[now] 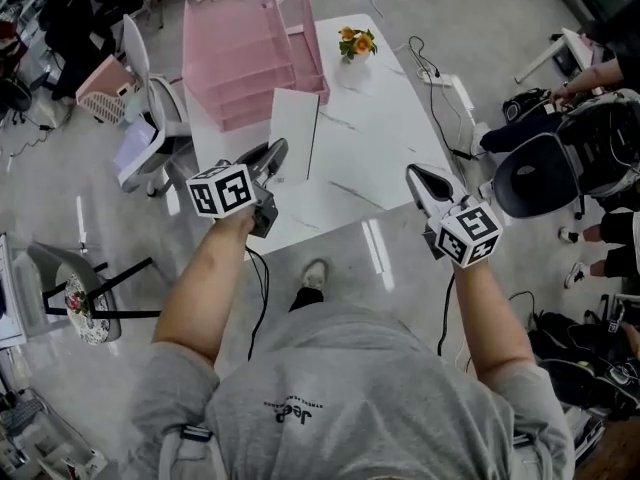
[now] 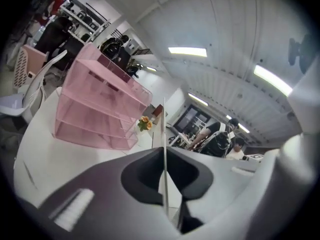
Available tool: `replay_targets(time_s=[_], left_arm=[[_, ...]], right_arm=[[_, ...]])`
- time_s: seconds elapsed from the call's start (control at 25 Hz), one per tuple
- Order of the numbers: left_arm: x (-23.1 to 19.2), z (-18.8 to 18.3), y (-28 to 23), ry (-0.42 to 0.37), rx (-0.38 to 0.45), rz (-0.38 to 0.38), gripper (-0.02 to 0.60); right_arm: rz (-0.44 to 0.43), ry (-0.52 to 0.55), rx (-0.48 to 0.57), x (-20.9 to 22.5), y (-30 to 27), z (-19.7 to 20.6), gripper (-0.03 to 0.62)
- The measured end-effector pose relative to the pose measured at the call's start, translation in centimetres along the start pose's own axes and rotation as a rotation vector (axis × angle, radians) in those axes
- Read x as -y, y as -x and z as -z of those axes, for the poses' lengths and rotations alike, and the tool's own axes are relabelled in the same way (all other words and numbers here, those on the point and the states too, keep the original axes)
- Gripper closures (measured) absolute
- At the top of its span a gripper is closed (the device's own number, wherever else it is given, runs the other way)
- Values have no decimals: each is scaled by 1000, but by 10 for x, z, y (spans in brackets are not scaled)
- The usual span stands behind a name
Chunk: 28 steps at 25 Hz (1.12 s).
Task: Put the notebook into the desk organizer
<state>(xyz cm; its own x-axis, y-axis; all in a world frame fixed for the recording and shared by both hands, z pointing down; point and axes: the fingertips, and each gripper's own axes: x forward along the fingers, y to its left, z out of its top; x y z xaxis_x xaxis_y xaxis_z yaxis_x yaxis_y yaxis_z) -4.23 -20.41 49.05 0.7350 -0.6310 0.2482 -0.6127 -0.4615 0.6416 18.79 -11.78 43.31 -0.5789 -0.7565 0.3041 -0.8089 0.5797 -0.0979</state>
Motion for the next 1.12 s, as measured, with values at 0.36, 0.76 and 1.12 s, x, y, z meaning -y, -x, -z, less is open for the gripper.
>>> replay_targets(time_s=[0.36,0.76,1.12], left_arm=[[-62,-36,11,228,114,61,517],[-100,-38,8,346,107,73,516],[-123,-37,8,447,137,75,515]], right_arm=[[-35,32,-46,-16,-62,-9,589],[-40,37,-72,-21,-97,-17,589],[-46,32,-92,-26,-115,-14,589]])
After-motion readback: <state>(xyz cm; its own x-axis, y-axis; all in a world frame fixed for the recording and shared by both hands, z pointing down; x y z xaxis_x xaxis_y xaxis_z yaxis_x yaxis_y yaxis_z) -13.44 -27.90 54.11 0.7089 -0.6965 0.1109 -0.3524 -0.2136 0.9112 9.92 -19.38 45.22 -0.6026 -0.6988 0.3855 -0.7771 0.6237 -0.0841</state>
